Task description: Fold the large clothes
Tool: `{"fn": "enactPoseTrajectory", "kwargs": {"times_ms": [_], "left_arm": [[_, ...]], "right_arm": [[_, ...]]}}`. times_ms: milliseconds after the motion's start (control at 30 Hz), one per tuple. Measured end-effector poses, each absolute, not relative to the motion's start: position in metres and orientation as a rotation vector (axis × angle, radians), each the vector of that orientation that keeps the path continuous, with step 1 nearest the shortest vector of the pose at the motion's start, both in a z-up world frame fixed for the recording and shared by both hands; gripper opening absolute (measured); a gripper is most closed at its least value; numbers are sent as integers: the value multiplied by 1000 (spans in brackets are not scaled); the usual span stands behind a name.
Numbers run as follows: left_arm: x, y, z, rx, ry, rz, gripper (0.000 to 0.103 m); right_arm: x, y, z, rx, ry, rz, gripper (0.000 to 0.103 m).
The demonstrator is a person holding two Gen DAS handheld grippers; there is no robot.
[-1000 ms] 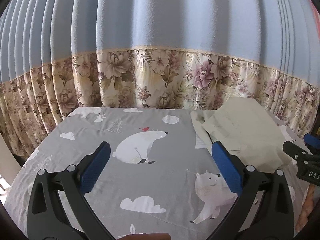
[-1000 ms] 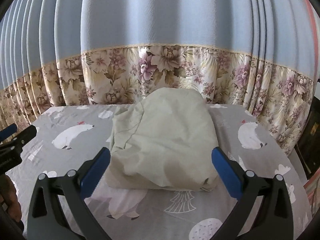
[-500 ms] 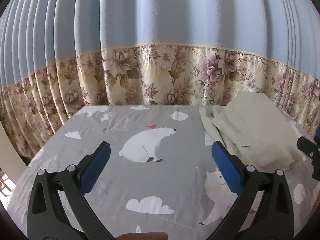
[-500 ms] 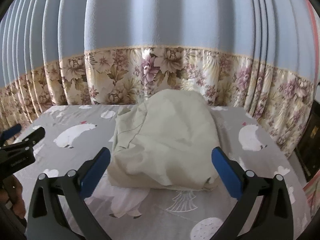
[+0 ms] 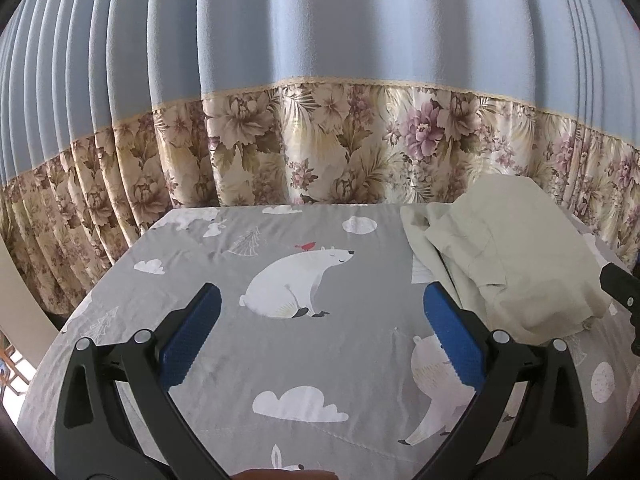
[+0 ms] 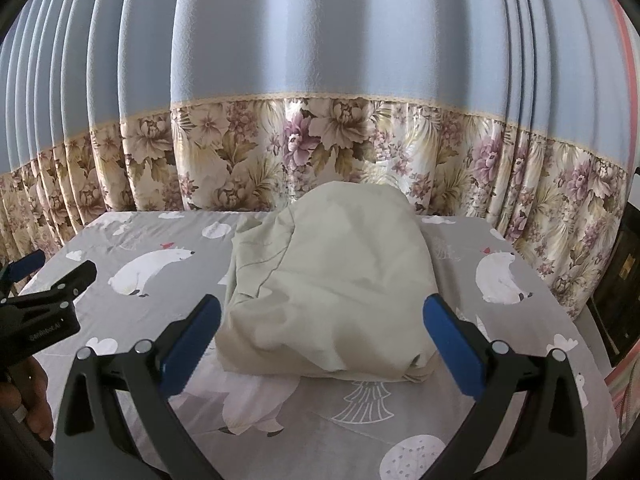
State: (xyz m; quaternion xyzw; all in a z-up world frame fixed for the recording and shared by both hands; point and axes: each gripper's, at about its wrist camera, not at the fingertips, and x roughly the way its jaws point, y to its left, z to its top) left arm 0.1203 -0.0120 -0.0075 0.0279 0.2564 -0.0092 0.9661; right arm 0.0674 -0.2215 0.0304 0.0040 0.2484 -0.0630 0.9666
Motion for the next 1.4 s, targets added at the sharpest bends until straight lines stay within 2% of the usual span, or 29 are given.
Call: {"fn": "enactPoseTrajectory", "kwargs": {"times_ms": [1400], "left_arm": [[114, -10, -3, 30, 518, -18, 100]], "right_arm": [[73, -218, 26, -29, 519, -150, 101]]}}
